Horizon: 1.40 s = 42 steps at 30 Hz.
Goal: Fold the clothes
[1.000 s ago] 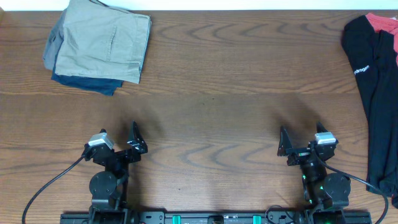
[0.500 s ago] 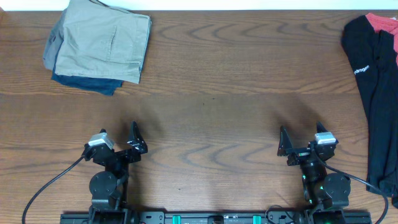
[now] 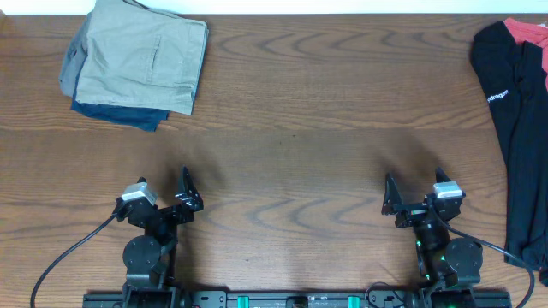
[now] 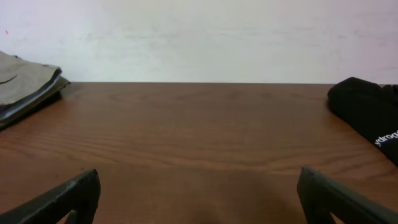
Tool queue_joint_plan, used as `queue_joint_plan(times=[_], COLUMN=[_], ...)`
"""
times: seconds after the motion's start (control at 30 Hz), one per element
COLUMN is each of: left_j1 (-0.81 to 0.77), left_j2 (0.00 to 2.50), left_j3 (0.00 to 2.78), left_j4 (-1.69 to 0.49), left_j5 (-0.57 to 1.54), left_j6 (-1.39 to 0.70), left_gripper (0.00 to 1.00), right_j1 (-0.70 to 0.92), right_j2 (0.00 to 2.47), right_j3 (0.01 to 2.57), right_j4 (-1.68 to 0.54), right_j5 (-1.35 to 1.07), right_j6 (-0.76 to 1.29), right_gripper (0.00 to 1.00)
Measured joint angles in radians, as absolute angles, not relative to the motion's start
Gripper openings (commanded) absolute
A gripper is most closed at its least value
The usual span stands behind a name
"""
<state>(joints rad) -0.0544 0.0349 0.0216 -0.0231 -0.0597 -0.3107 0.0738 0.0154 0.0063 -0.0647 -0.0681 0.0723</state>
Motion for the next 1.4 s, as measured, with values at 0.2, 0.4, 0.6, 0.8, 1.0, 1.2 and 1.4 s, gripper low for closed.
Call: queue_joint_plan(times=[0.2,0.4,0.6,0.8,1.0,1.2,1.4], left_j1=[-0.054,-0.054,-0.054,-0.054,-0.054,-0.054,-0.054], left_j2=[0.035,0.035,0.035,0.035,0.035,0.035,0.036], left_j3=[0.022,0.022,0.022,0.022,0.022,0.022,0.024], left_j4=[-0.023,-0.023,-0.023,-0.023,-0.024,-0.025,-0.027], left_j5=[-0.06,-0.06,-0.06,-0.06,-0.06,-0.06,-0.06], left_j6=[-0.311,-0.311,-0.311,-0.311,-0.311,-0.311,-0.311], left_gripper=[0.98,0.98,0.98,0.98,0.98,0.98,0.98], right_j1=[0.074,0.074,0.074,0.073,0.074,0.074,0.074], right_j2=[0.015,0.015,0.015,0.015,0.018,0.018,0.02], right_j3=[0.006,0.006,0.006,0.006,0.006,0.006,0.007], right_j4=[-0.065,-0.065,-0.065,-0.065,0.009,0.07,0.412], right_j5=[-0.068,-0.068,-0.068,-0.068,-0.099,-0.216,-0.247], right_j6=[0.072,0.072,0.072,0.072,0.121,0.339,0.475], right_gripper=[0.99,0.99,0.99,0.99,0.99,0.99,0.99])
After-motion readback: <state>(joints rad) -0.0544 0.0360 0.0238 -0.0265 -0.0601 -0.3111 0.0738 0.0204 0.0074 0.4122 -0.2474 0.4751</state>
